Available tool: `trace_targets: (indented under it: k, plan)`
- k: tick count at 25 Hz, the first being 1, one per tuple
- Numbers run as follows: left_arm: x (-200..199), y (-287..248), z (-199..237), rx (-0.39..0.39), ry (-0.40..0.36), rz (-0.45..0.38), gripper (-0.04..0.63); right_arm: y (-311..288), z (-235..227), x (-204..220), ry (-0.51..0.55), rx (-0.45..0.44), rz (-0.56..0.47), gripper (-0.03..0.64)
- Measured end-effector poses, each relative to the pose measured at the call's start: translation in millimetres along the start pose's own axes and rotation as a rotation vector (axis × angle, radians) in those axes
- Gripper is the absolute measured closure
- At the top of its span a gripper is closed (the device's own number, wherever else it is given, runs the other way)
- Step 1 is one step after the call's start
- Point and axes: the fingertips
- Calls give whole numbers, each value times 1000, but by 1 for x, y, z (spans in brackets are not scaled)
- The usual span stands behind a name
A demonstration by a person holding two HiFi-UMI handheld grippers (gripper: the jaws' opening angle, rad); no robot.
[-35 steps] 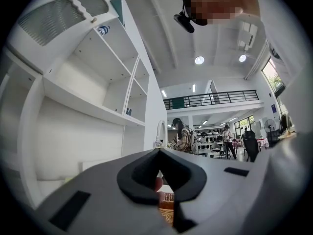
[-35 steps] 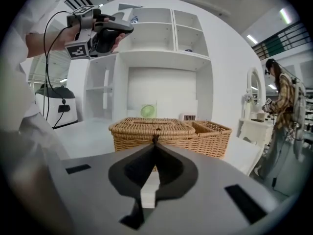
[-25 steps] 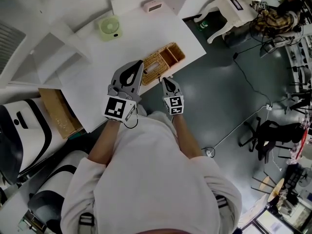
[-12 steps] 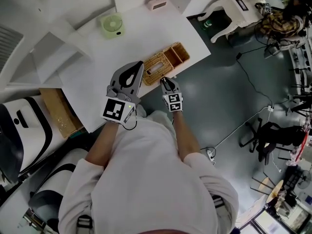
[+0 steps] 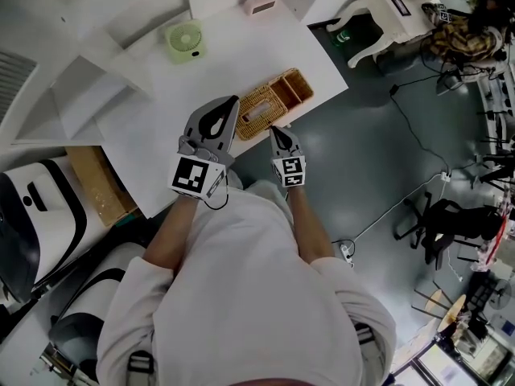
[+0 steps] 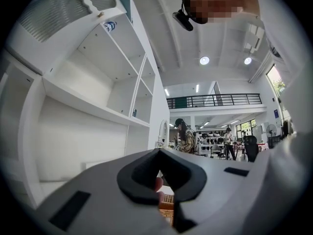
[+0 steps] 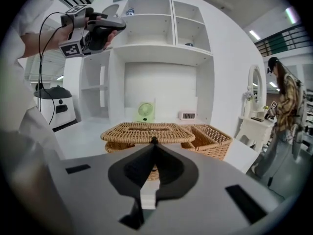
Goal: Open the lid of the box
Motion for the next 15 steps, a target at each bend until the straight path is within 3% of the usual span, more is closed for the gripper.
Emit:
trace_targets:
  k: [15]
  plan:
    - [-24,-10,12,-26,-10,-36,601,-7,0,-131,26,-48,-184,612]
Point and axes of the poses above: the fingertips, and each gripper's own axes: y backward along the fingers, z to its left, x out of its underside, and after that the axes turned 7 degrees about z, right-handed
